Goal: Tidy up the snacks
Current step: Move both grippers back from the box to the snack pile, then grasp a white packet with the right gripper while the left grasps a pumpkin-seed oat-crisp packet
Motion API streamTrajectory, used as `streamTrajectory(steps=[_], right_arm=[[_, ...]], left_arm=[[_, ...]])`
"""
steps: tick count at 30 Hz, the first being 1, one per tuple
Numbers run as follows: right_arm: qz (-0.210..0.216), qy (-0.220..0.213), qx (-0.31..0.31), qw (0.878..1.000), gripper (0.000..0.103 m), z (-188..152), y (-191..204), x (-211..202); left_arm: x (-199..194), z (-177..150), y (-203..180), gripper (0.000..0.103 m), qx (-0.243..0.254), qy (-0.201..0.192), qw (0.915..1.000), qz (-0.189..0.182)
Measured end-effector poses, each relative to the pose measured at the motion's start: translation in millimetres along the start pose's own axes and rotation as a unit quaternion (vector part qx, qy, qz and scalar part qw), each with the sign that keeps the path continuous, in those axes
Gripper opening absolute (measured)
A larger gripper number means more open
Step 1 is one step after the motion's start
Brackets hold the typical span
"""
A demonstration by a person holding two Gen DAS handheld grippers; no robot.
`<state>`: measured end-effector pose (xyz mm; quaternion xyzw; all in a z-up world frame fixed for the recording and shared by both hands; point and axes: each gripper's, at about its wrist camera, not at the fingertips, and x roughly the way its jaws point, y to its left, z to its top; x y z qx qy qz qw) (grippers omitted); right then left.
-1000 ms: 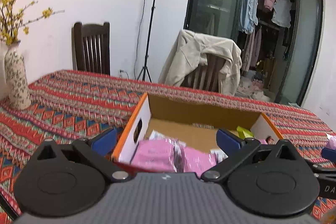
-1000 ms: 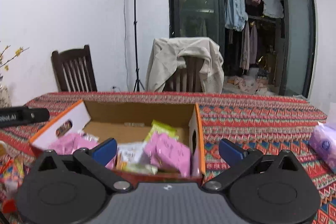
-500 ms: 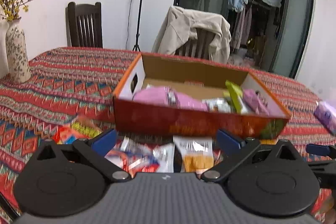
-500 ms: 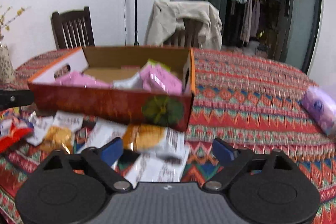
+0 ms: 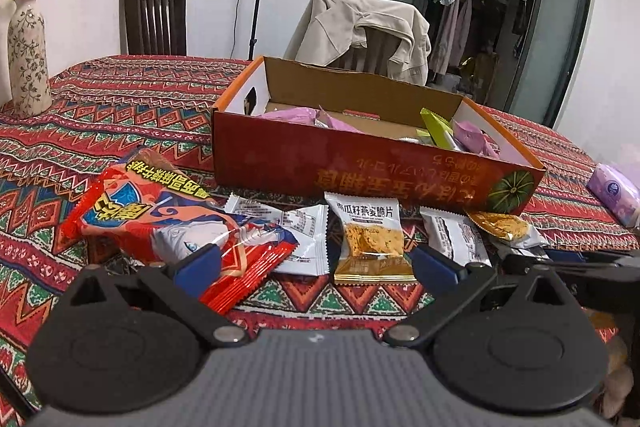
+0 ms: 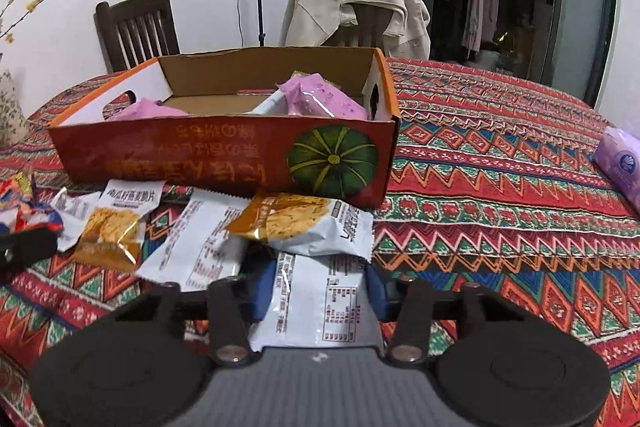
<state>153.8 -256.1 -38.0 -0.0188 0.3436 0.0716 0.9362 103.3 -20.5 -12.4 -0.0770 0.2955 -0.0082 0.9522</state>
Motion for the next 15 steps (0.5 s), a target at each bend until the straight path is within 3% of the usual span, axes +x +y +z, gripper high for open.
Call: streamTrajectory(steps=[15], right_arm=[[0.003, -0.102, 0.021, 0.995, 0.04, -1.1, -30.1, -59.0]], left_arm=[[-1.8, 6.9, -14.3, 0.103, 0.007, -0.008, 0.9998, 0.017]])
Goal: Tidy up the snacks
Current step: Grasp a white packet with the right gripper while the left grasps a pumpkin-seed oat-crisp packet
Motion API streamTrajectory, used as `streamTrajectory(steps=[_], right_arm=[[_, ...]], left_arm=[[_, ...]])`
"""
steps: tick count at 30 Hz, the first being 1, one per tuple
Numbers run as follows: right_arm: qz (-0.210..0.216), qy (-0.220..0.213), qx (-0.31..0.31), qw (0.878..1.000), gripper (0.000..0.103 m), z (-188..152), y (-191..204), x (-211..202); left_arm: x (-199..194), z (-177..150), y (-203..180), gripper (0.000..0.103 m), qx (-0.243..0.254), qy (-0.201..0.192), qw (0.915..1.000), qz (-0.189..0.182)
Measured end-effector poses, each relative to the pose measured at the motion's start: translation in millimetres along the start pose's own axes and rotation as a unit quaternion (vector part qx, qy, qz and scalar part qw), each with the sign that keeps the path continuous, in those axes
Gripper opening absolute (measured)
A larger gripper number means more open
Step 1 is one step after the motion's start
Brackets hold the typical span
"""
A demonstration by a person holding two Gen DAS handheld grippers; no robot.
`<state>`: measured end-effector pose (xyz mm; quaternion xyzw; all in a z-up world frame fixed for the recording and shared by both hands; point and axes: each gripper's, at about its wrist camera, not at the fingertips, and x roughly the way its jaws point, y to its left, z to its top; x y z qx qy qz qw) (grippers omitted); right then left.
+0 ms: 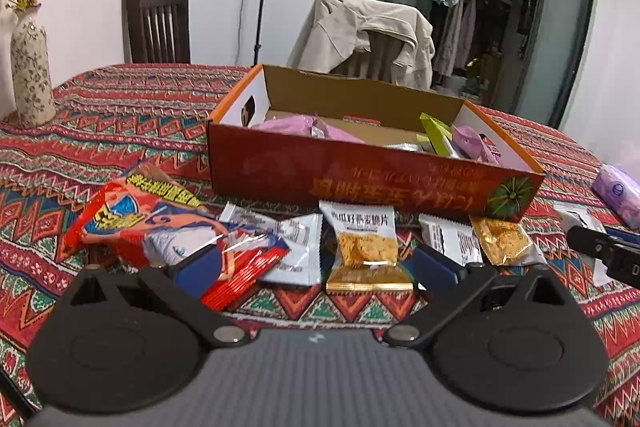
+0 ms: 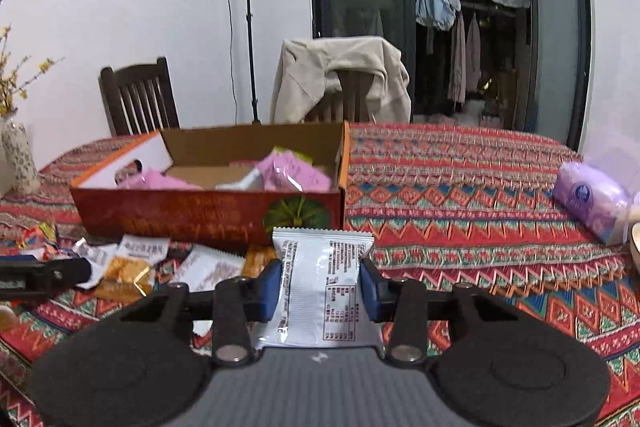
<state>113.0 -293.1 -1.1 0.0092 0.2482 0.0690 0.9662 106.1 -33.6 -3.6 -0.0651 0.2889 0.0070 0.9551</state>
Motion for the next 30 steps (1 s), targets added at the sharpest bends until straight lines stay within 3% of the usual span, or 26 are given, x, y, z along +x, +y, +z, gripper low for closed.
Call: streamTrajectory(steps=[9, 14, 17, 22, 30], right_arm=[[0.019, -0.04, 0.019, 0.999, 0.04, 8.7, 4.3, 15.9], [0.032, -0.036, 0.028, 0.998, 0.04, 2.8, 3.8, 29.1], [0.036, -0.031, 0.032, 0.998, 0.04, -0.5, 2.4, 31.8], [0.041, -0.038, 0.031, 0.998, 0.04, -4.8, 3.8, 28.7], [0.042, -0.046, 0.024, 0.998, 0.04, -7.4, 5.9, 23.9]], left_arm=[[13.1, 17.9, -32.0, 0.103, 0.012, -0.015, 0.999, 0.041], [26.6, 17.2, -45.6, 0.101, 0.033, -0.012, 0.9981, 0.05], [37.3, 13.5, -48.1, 0.094, 0.036, 0.004, 0.9983, 0.046], [49.6, 8.0, -48.9, 0.067, 0.045, 0.025, 0.9981, 0.036], [57.9, 2.4, -49.4, 0.063, 0.049, 0.037, 0.9978, 0.023]])
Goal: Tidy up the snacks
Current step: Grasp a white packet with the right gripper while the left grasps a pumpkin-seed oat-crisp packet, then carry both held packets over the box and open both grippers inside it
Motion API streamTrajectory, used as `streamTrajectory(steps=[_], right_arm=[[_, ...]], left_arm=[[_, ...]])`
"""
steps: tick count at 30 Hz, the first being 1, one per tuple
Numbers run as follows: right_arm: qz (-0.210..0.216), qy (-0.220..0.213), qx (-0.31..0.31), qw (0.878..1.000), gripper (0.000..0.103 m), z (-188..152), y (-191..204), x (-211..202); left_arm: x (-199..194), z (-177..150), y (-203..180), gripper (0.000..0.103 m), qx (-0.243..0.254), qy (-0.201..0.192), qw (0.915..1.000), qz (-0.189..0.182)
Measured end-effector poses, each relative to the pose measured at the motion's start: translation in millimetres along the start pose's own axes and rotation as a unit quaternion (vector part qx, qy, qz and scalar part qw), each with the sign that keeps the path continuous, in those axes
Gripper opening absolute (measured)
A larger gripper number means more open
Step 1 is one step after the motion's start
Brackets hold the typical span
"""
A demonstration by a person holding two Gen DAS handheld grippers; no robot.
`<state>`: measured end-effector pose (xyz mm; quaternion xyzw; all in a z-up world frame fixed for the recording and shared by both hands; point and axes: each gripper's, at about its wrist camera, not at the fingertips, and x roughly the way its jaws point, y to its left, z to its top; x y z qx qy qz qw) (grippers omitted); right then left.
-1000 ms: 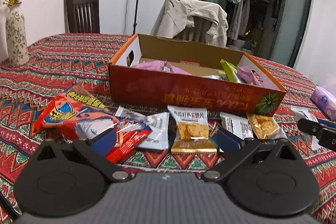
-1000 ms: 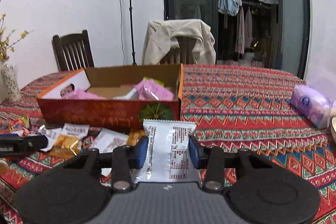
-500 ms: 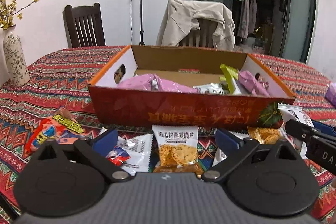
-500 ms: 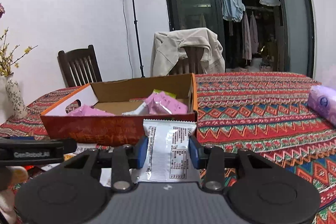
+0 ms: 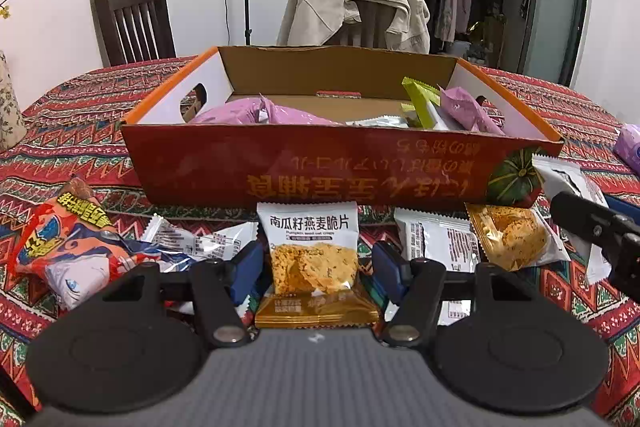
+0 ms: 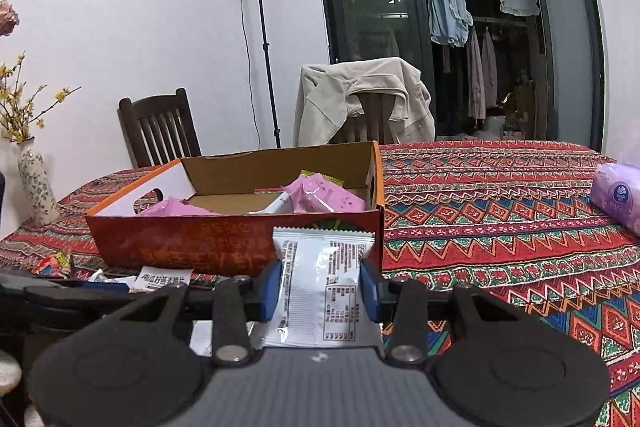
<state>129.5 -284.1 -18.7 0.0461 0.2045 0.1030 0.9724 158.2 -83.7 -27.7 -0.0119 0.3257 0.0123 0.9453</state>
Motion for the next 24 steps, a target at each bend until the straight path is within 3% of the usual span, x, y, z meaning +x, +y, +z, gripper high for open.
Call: streamTrajectory(steps=[13, 24], right_arm=[[0.002, -0.002, -0.008, 1.0, 0.04, -0.6, 2.4, -1.8], [0.001, -0.008, -0.005, 1.0, 0.041, -2.4, -0.4, -4.4]], left_arm=[[4.7, -3.2, 1.2, 0.044, 0.001, 0.007, 1.0, 0.001], [-5.8, -3.2, 4.3, 0.043, -0.007, -0.01, 0.9998, -0.017]])
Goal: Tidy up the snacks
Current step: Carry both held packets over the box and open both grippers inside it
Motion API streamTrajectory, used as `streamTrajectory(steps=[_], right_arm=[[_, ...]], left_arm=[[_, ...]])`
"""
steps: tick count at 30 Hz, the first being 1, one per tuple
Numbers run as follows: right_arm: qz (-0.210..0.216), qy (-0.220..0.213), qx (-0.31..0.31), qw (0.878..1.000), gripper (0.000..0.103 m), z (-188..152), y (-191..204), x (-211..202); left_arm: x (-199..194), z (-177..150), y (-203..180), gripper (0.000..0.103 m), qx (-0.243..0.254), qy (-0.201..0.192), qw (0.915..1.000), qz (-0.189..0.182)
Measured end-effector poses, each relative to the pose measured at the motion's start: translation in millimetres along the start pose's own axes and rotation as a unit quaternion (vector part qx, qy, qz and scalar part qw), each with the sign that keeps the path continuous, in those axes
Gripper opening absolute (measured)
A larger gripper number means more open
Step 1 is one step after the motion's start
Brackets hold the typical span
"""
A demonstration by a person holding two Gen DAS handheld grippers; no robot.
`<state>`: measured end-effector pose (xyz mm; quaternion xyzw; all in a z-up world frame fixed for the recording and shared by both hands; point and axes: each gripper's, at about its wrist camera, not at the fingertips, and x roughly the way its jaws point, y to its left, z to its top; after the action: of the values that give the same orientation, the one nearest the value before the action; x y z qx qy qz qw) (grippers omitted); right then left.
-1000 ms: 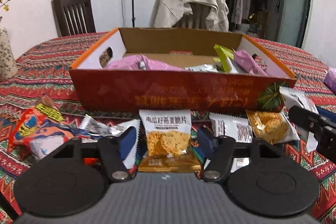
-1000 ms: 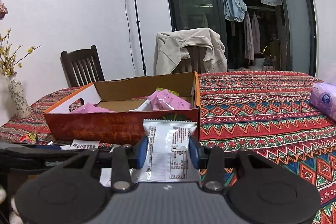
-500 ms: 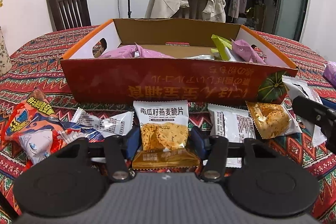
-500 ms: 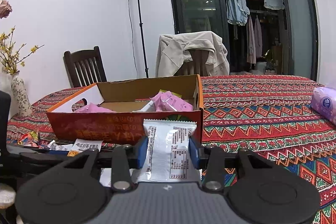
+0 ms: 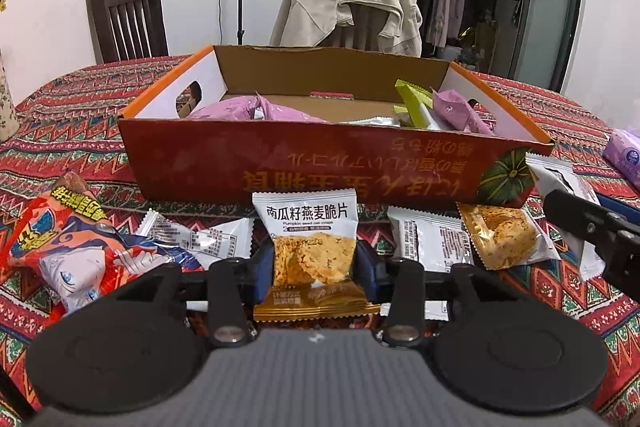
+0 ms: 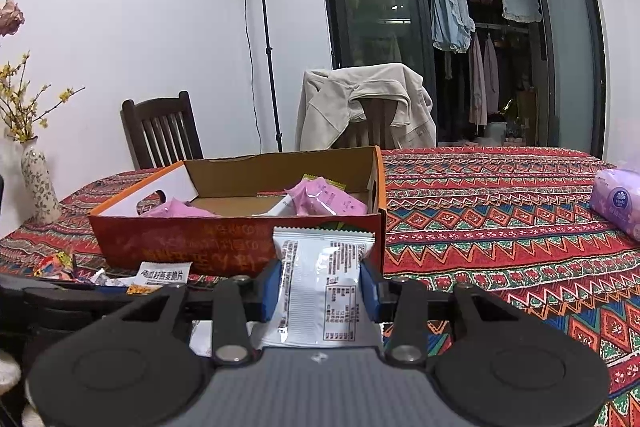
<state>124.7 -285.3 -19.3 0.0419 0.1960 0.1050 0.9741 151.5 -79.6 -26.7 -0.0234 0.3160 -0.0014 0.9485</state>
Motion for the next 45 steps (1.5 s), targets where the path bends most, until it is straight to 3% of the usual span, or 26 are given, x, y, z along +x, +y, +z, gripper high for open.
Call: streamTrajectory(steps=[12, 22, 32, 45], right_arm=[[0.004, -0.016, -0.013, 1.0, 0.041, 4.8, 4.7, -5.5], [-0.001, -0.037, -0.038, 0.999, 0.041, 28.3, 17.3, -16.8], [0.003, -0.061, -0.053, 0.997, 0.041, 61.8, 33.9, -8.6], [0.003, -0.055, -0.044, 0.998, 0.041, 96.3, 48.9, 39.6]], left_arm=[[-35.2, 11.0, -4.5, 0.043, 0.019, -0.044, 0.9986, -0.02], [-55.2, 32.8, -0.9, 0.043, 0.024, -0.084, 0.9958, -0.027], [-52.8, 61.2, 11.1, 0.043, 0.012, -0.111, 0.9937, -0.01], [-28.1, 98.1, 35.1, 0.043, -0.022, -0.12, 0.9925, 0.013]])
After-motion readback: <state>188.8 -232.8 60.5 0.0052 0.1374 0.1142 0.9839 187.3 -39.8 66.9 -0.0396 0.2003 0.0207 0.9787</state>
